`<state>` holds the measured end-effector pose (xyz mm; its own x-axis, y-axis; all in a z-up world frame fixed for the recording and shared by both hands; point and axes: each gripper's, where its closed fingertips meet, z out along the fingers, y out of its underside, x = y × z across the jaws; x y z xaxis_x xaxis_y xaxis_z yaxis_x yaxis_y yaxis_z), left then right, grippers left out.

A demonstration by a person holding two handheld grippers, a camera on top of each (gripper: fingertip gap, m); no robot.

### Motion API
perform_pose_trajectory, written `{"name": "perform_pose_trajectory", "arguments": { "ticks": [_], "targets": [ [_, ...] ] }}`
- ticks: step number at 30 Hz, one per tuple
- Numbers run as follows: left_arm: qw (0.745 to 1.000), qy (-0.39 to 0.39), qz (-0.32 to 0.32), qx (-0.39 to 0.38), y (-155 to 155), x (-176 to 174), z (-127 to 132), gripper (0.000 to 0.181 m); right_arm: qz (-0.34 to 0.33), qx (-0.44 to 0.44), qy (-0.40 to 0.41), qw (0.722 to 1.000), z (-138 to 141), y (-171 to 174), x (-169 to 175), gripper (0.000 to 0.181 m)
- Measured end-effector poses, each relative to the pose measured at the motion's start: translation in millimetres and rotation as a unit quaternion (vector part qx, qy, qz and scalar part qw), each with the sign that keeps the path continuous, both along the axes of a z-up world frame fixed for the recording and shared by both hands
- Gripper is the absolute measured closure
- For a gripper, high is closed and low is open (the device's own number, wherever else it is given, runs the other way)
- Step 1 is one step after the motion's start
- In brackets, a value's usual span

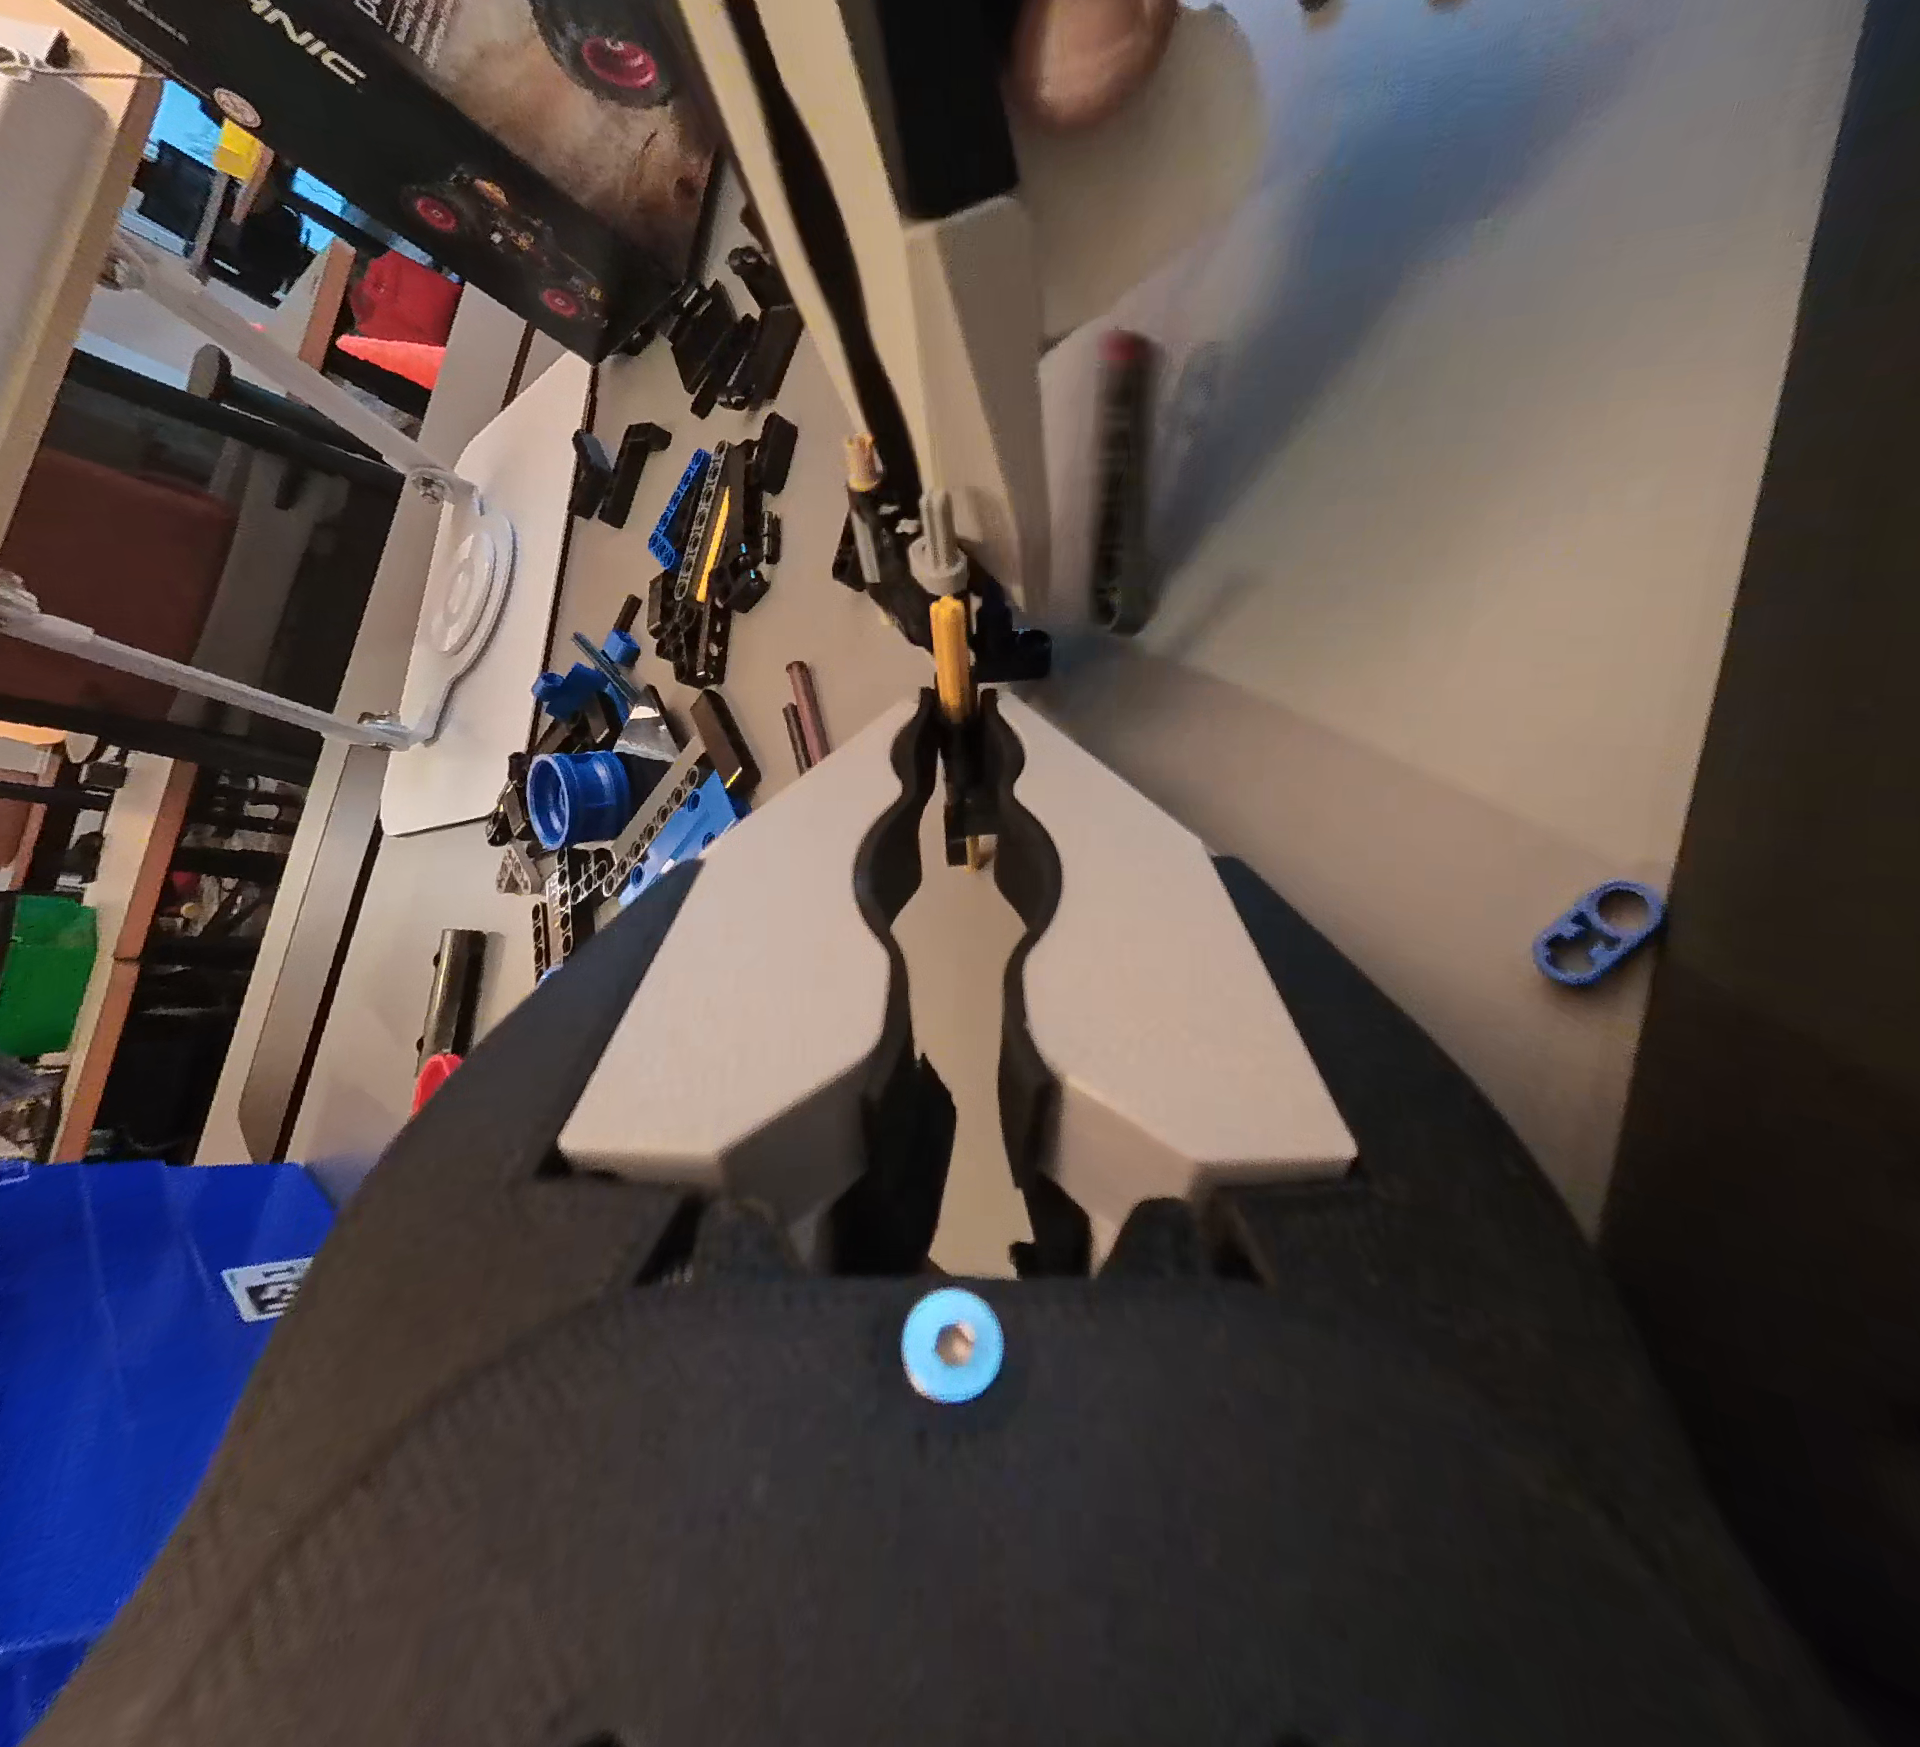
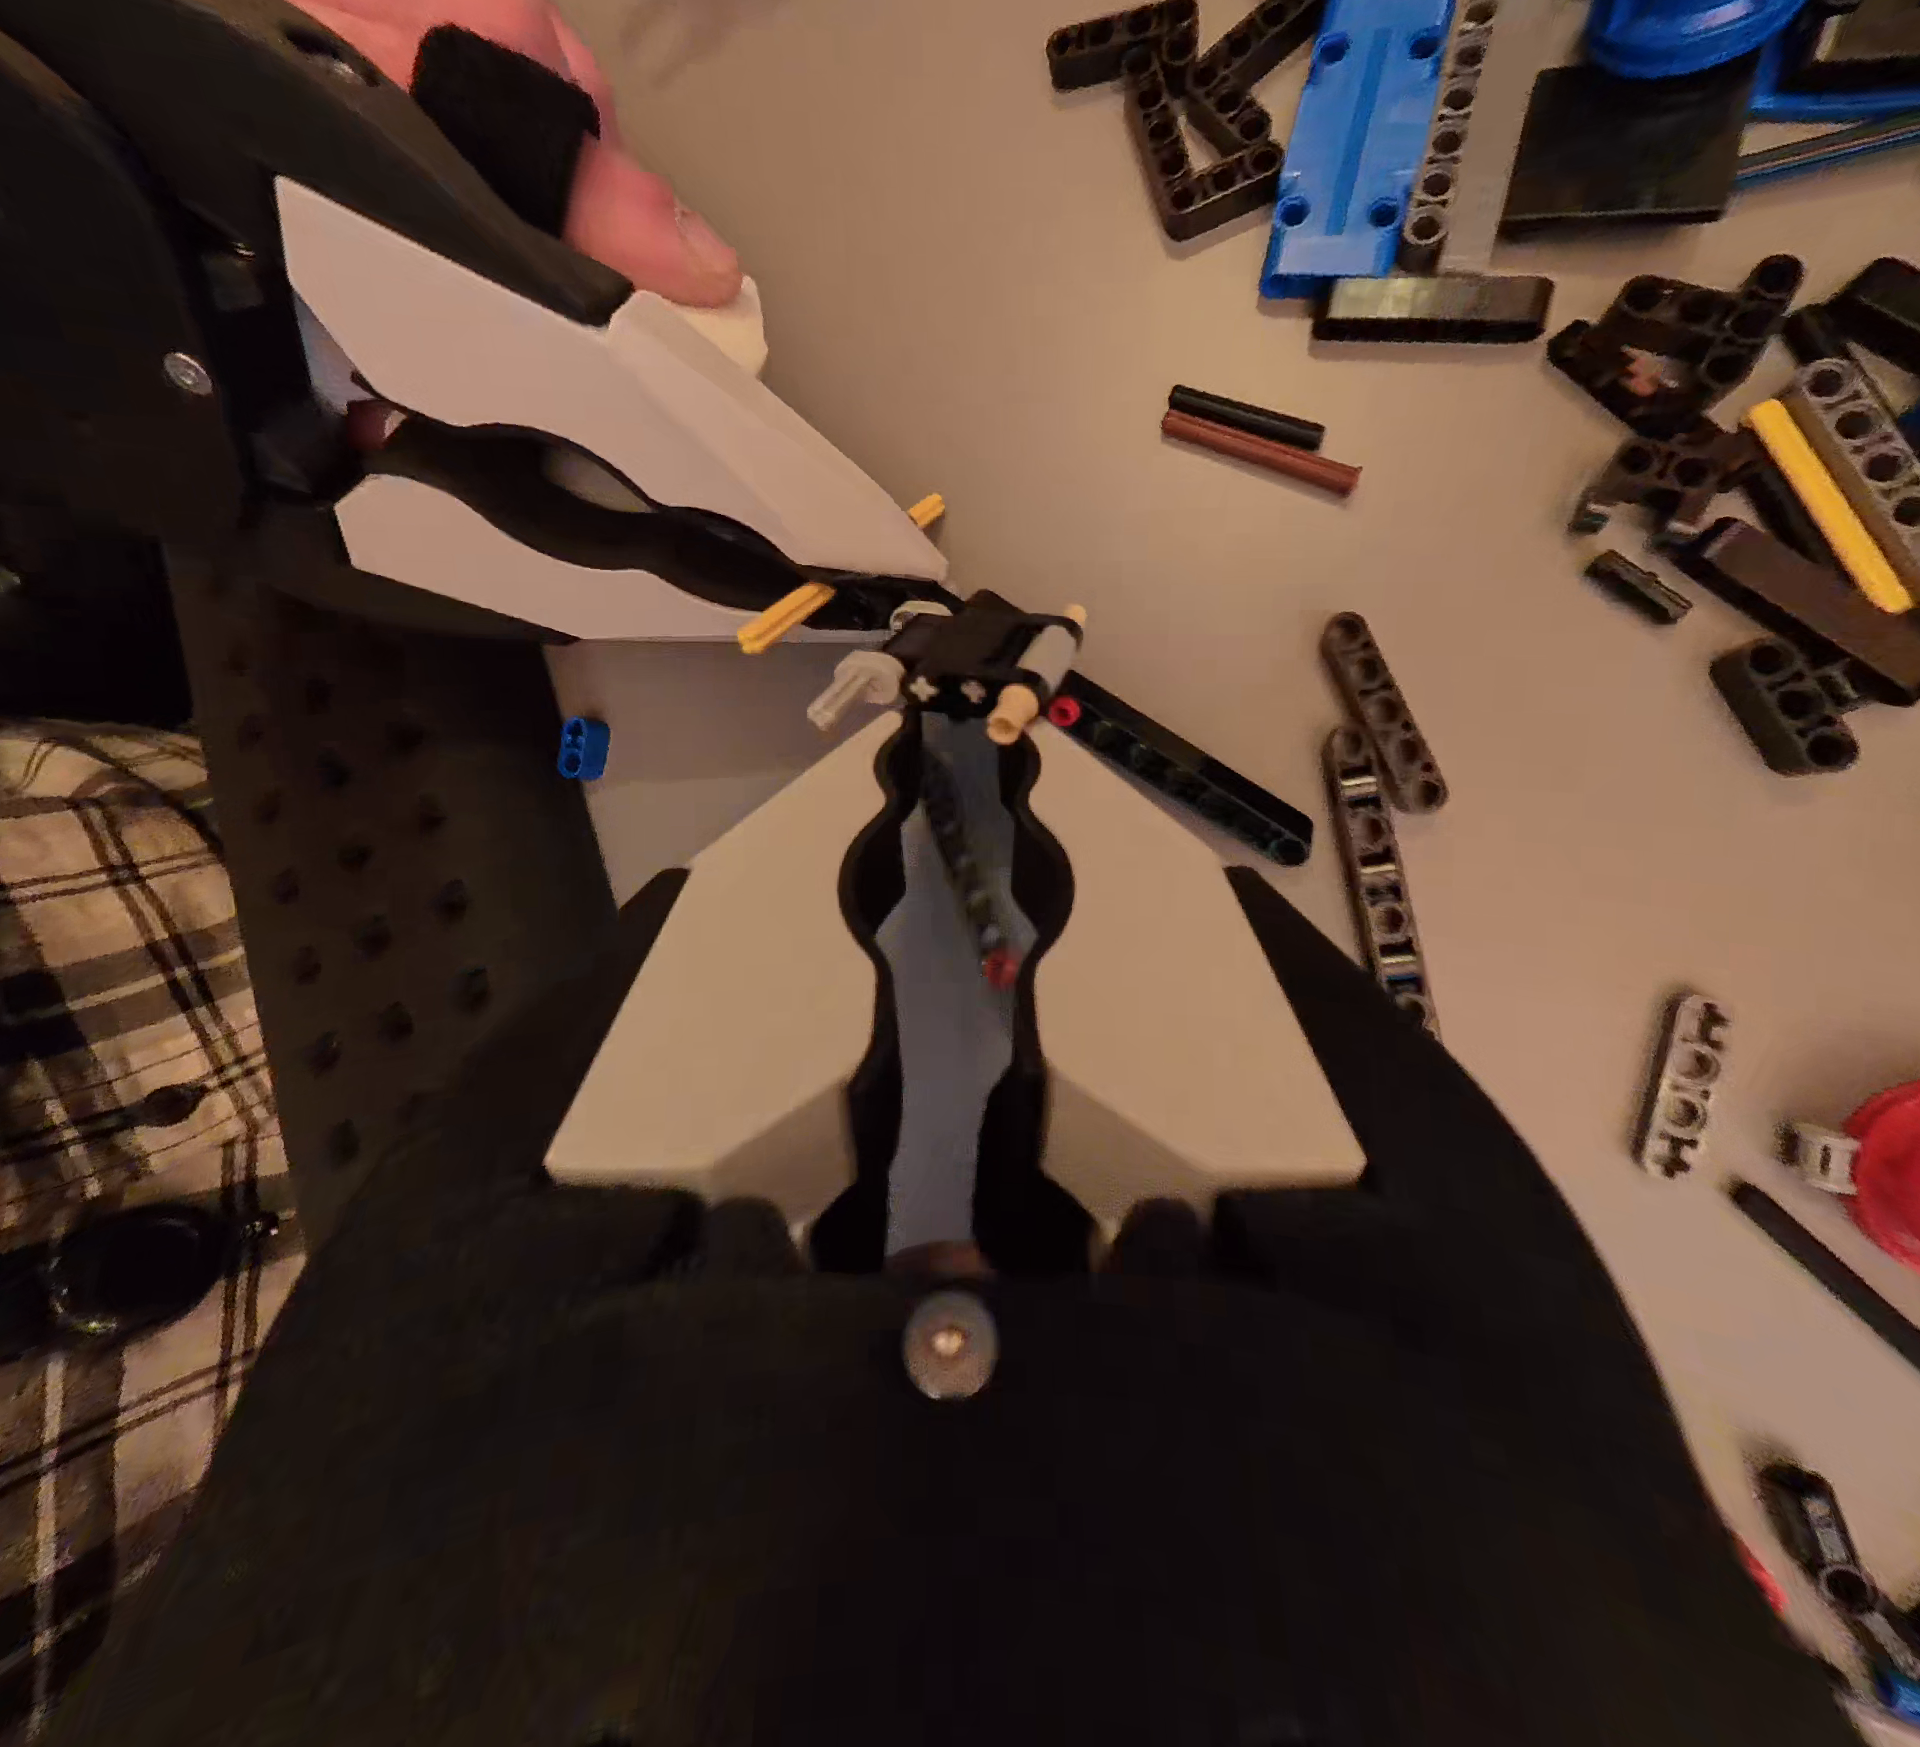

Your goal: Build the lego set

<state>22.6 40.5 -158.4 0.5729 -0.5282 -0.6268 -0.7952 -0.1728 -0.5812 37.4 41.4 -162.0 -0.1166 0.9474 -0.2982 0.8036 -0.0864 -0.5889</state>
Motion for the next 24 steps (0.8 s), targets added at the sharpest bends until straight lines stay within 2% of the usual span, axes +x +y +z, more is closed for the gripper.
{"name": "perform_pose_trajectory", "arguments": {
  "ticks": [2, 7, 14, 17, 19, 22, 24],
  "targets": [
    [1.000, 0.001, 0.000, 0.001, -0.1, 0.4, 0.0, 0.176, -0.007, -0.006, 0.019, 1.000, 3.5, 2.9, 1.1, 0.181],
    [1.000, -0.001, -0.003, 0.000, -0.4, 0.9, 0.1, 0.176, -0.029, -0.014, 0.033, 0.999, 2.8, 11.9, 7.9, 0.181],
    [0.999, -0.039, -0.013, -0.024, -3.0, 3.5, 0.9, 0.175, 0.025, 0.063, 0.027, 0.997, -1.1, 5.1, 35.6, 0.157],
    [0.990, -0.120, -0.018, -0.066, -4.8, 6.8, 2.7, 0.175, 0.015, 0.084, 0.100, 0.991, 17.2, 5.5, 19.3, 0.169],
    [0.989, -0.129, -0.022, -0.071, -4.7, 4.4, 3.4, 0.176, 0.016, 0.081, 0.127, 0.988, 29.4, 4.1, 10.5, 0.167],
    [0.990, -0.124, -0.023, -0.069, -4.1, 3.9, 3.1, 0.175, 0.023, 0.095, 0.131, 0.987, 32.7, 7.8, -1.8, 0.171],
    [0.987, -0.136, -0.029, -0.077, -4.8, 6.0, 2.8, 0.175, 0.045, 0.093, 0.153, 0.983, 41.2, 2.7, -12.0, 0.171]
  ]
}}
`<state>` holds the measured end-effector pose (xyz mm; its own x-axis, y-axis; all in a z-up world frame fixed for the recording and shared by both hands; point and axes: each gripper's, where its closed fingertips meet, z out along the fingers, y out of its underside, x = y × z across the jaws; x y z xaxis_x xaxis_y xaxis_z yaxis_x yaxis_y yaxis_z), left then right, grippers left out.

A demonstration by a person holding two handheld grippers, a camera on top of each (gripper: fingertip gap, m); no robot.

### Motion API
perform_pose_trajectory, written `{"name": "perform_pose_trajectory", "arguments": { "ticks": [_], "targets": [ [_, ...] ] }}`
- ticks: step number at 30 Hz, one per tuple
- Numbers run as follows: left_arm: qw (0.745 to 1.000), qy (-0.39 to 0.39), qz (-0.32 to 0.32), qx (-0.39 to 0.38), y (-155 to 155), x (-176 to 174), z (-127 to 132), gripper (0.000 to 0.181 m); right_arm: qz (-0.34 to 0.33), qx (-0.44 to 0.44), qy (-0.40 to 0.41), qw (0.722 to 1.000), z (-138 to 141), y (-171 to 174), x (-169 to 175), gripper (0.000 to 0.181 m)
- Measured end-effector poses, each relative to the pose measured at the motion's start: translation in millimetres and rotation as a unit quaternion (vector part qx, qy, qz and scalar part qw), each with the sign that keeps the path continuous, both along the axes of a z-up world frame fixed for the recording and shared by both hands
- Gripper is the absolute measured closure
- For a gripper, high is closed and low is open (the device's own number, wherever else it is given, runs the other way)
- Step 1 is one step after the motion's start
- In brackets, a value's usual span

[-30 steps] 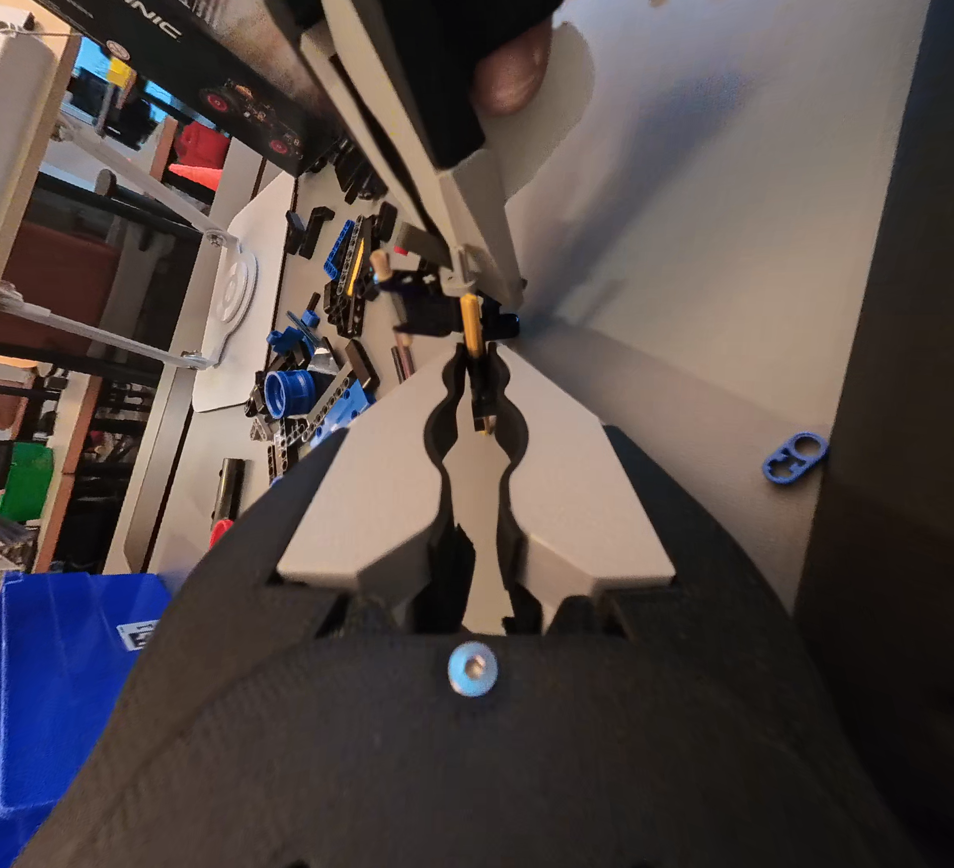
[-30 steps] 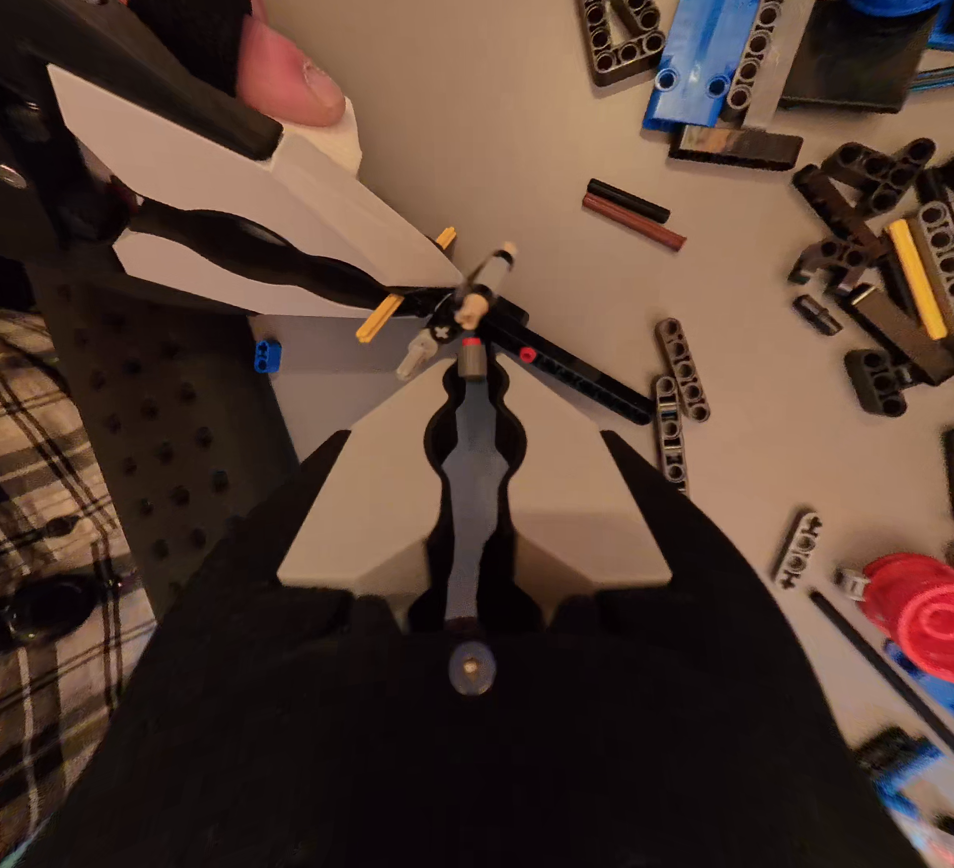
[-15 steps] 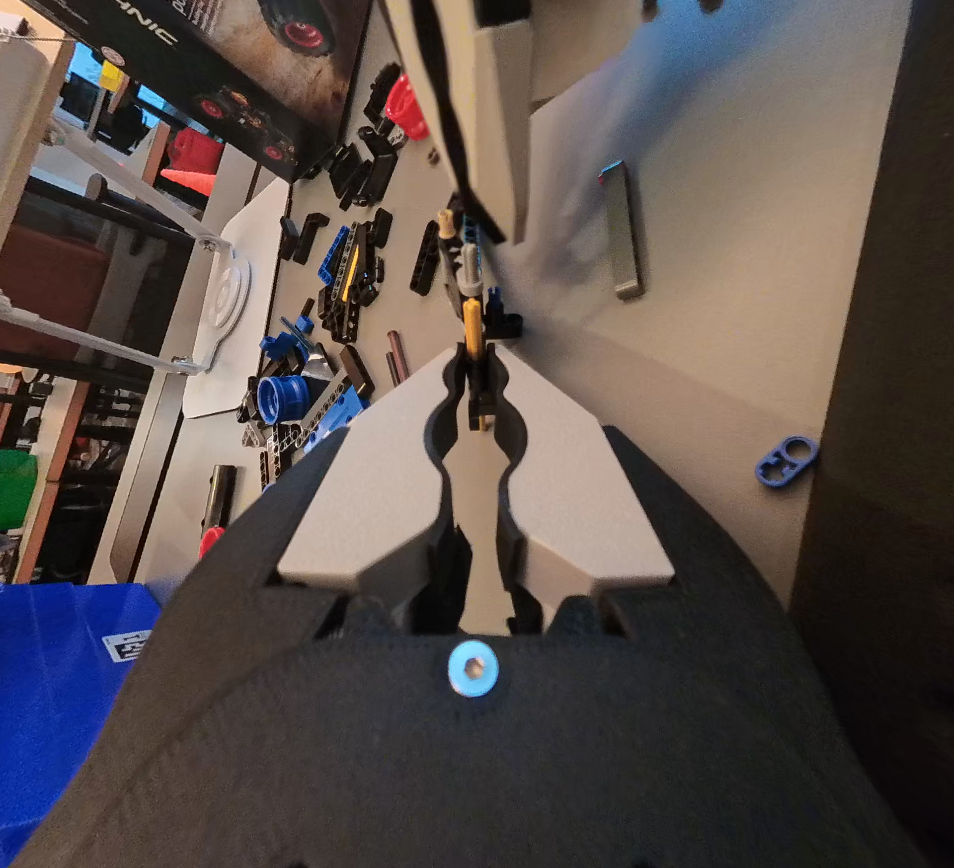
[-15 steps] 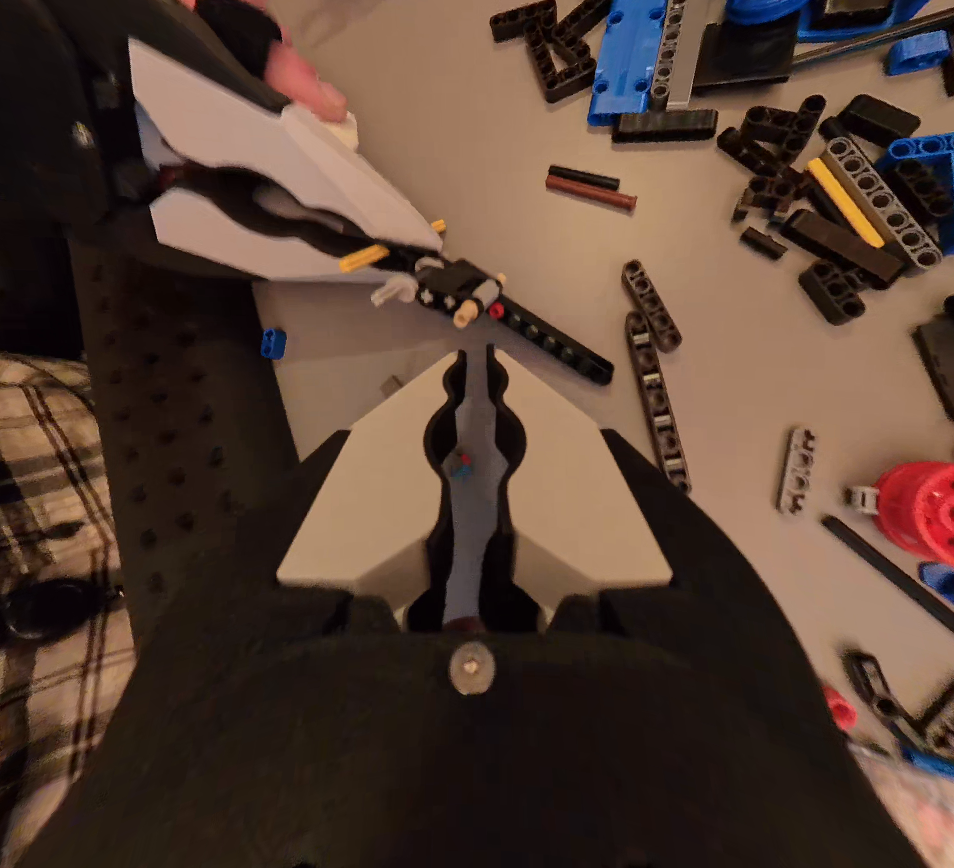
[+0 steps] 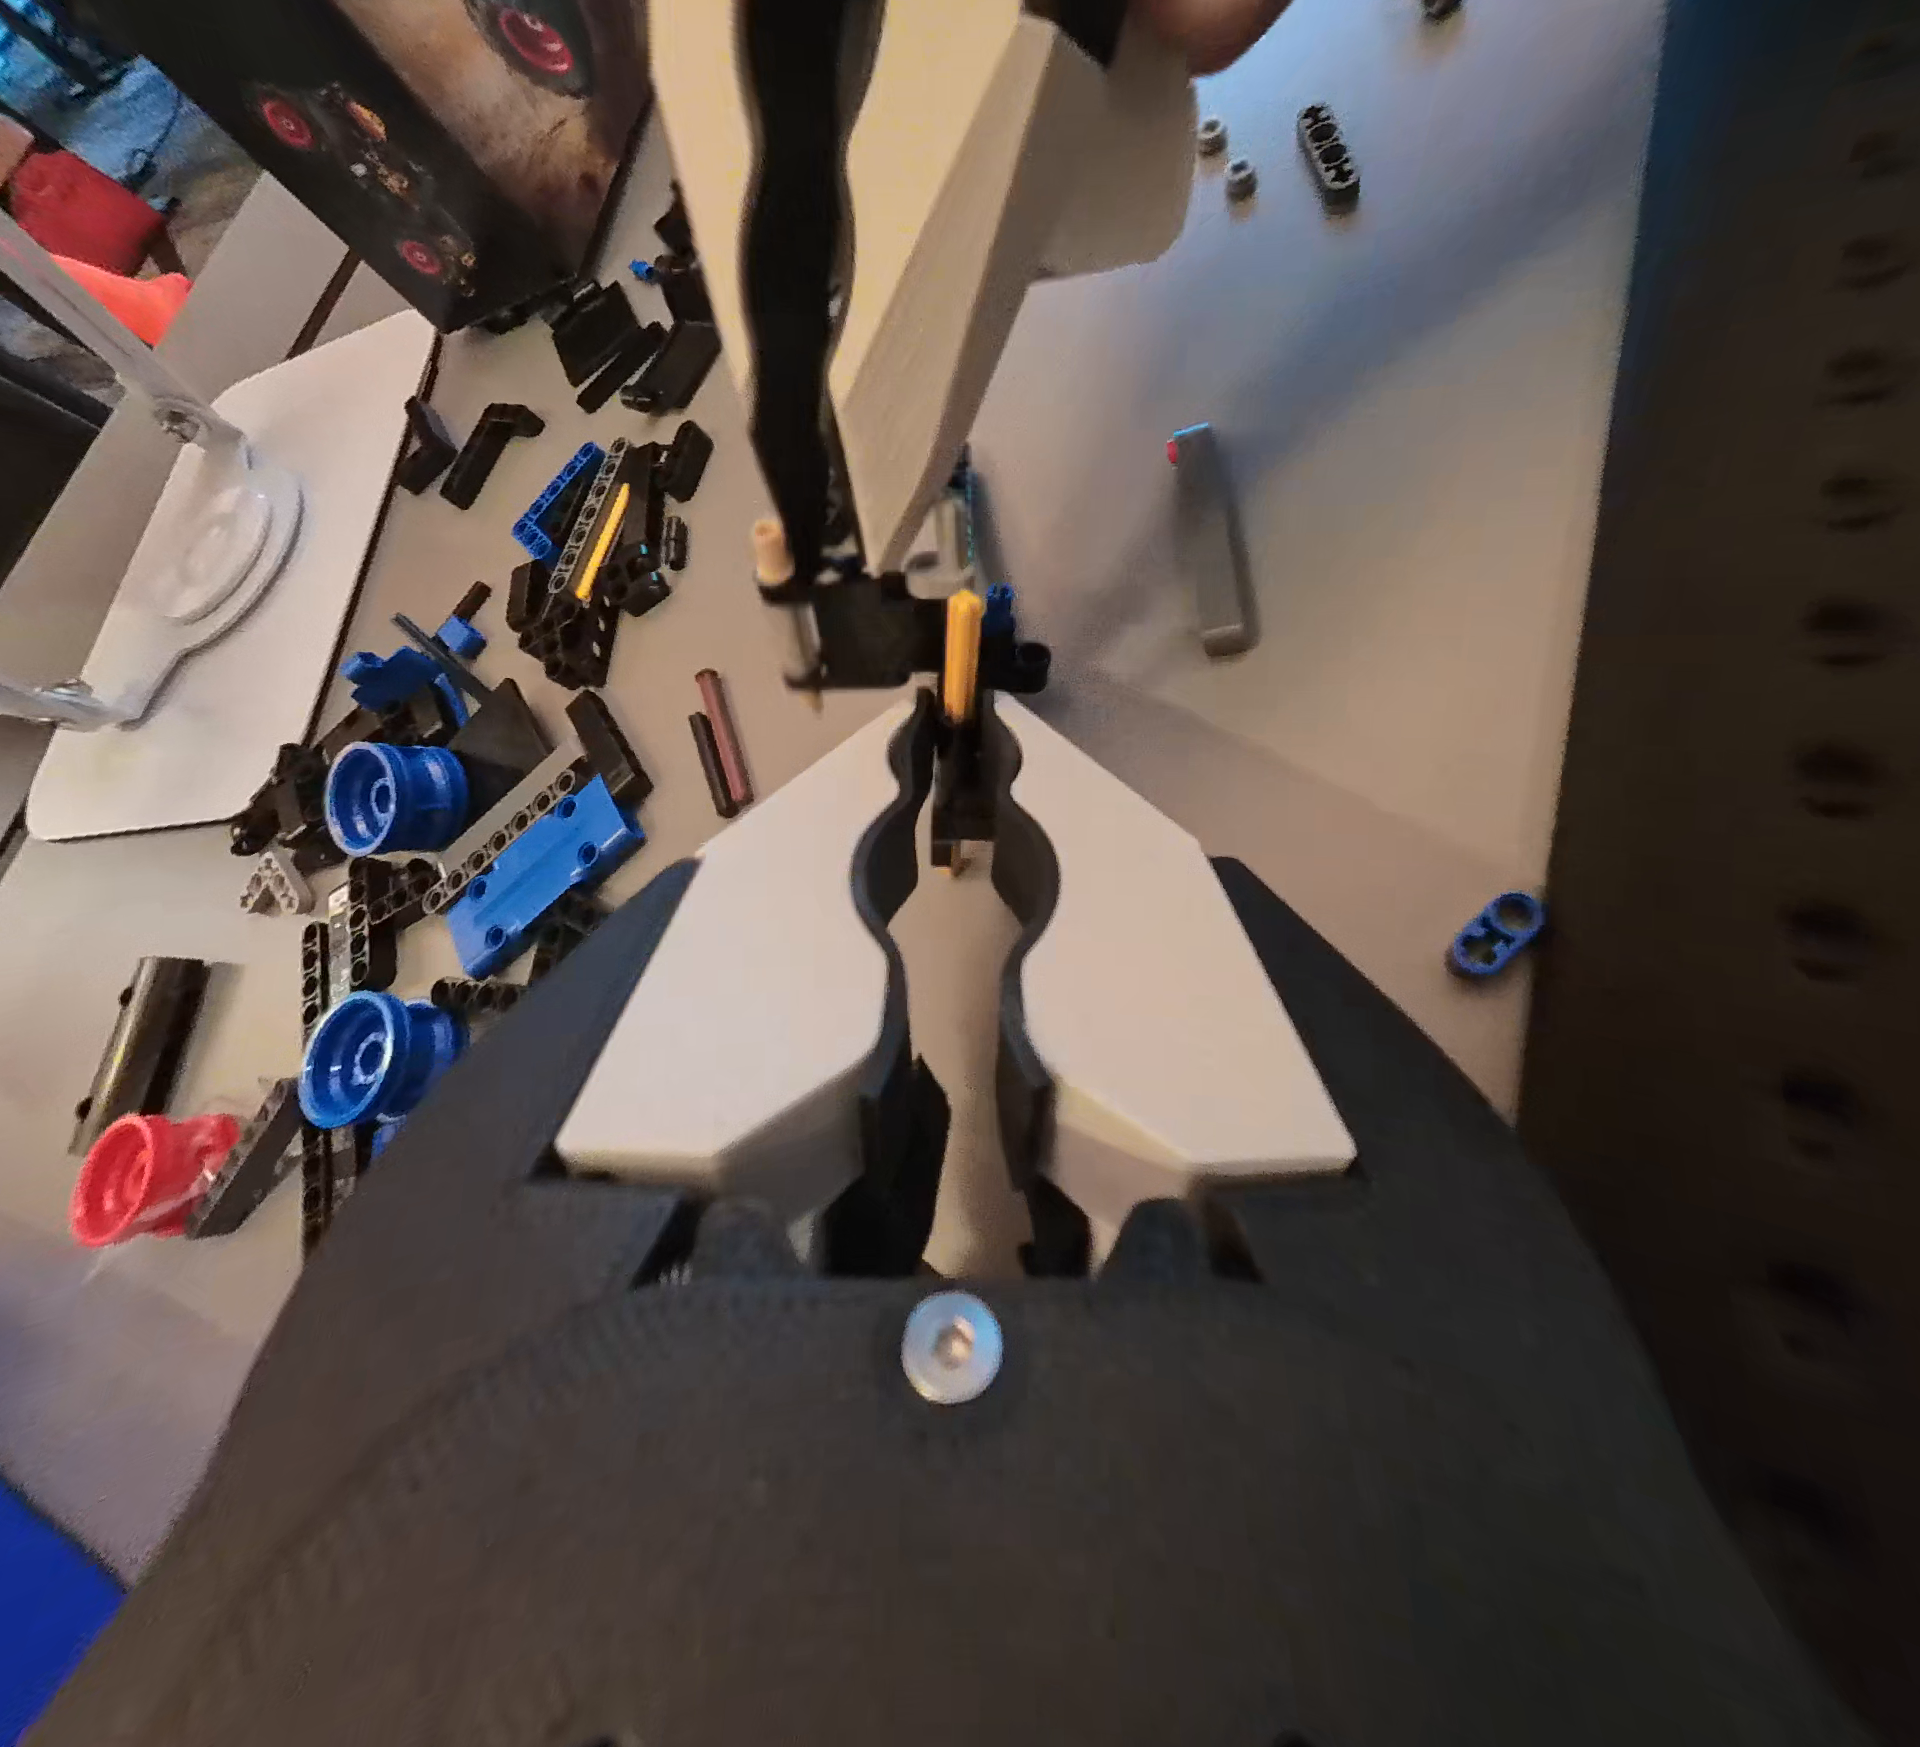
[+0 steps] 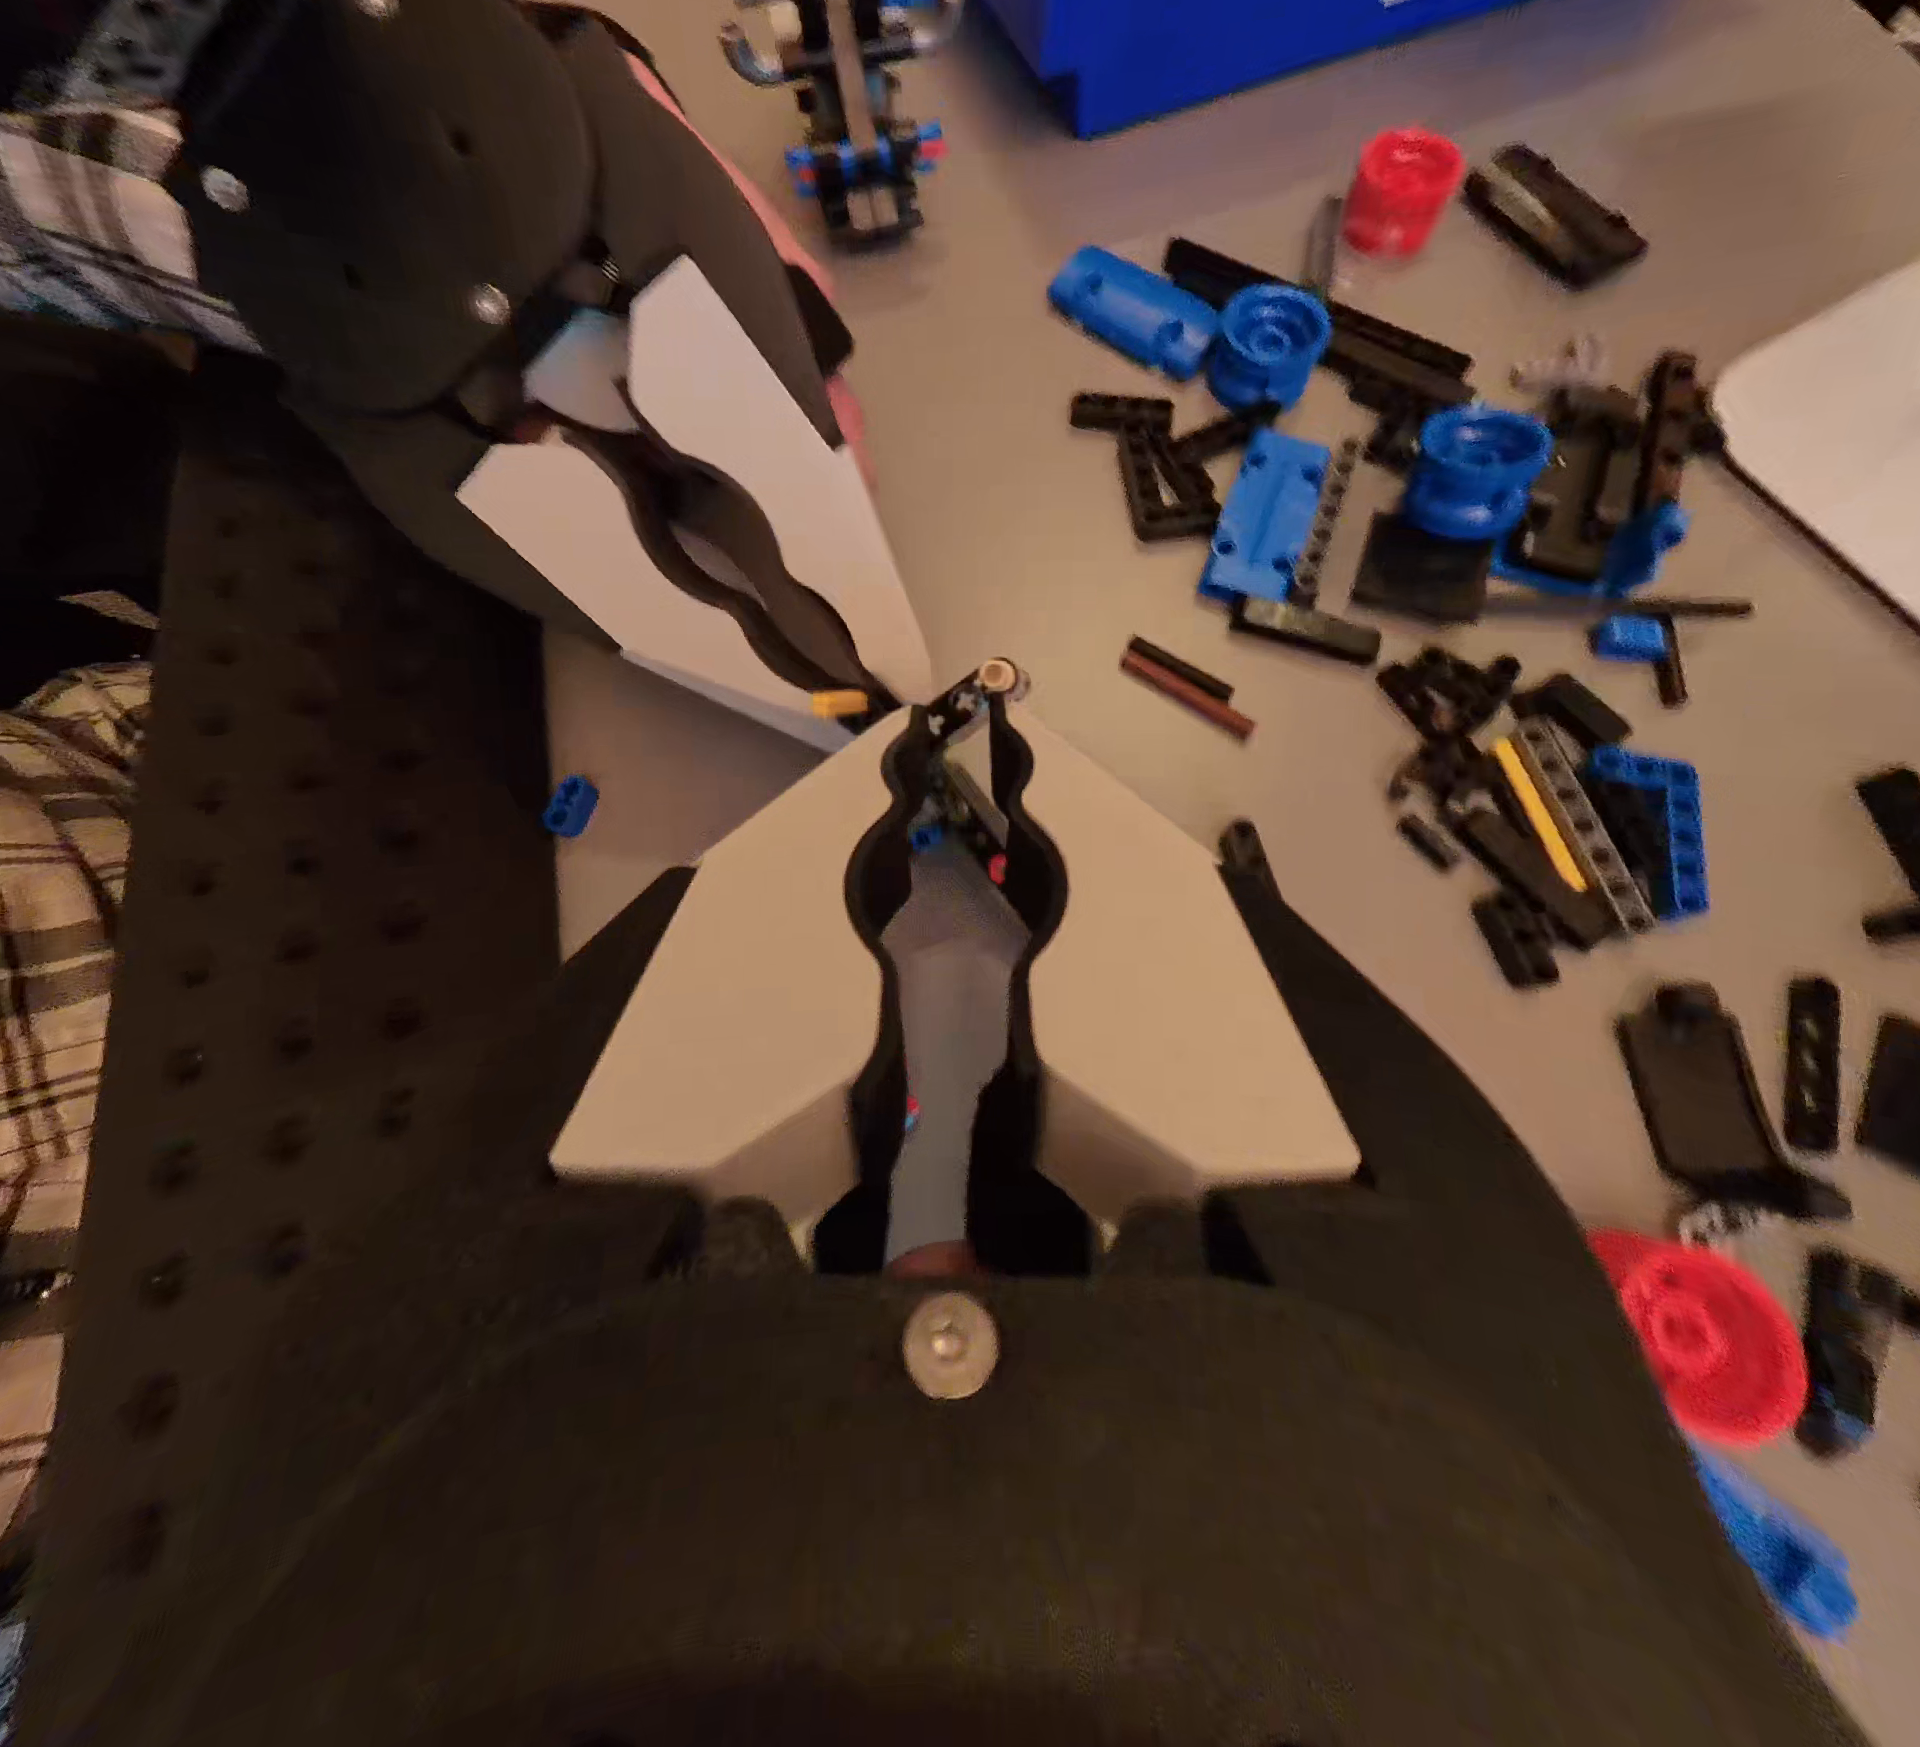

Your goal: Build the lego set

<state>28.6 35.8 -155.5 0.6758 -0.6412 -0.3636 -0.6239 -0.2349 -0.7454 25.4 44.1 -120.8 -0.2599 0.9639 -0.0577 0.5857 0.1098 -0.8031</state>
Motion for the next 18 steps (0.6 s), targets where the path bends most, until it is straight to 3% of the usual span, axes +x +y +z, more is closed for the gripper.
{"name": "perform_pose_trajectory", "arguments": {
  "ticks": [2, 5, 8, 12, 18],
  "targets": [
    [1.000, -0.010, 0.000, -0.005, 0.0, -1.2, 0.5, 0.175, 0.027, -0.010, 0.001, 1.000, 0.3, -6.5, -7.6, 0.162],
    [1.000, -0.017, 0.001, -0.012, -1.0, -5.0, -0.4, 0.174, 0.060, -0.016, 0.002, 0.998, 2.1, -8.8, -13.3, 0.164],
    [1.000, 0.013, 0.009, -0.010, -0.9, -10.7, -5.0, 0.163, 0.075, -0.016, 0.001, 0.997, 2.4, -10.4, -13.8, 0.169],
    [0.999, 0.023, 0.026, -0.013, 0.2, -15.4, -9.4, 0.134, 0.083, -0.020, 0.001, 0.996, -0.3, -11.6, -12.7, 0.174],
    [1.000, 0.014, 0.022, -0.017, -1.6, -17.8, -5.5, 0.149, 0.091, -0.027, 0.010, 0.995, -4.5, -14.9, -17.4, 0.180]
  ]
}}
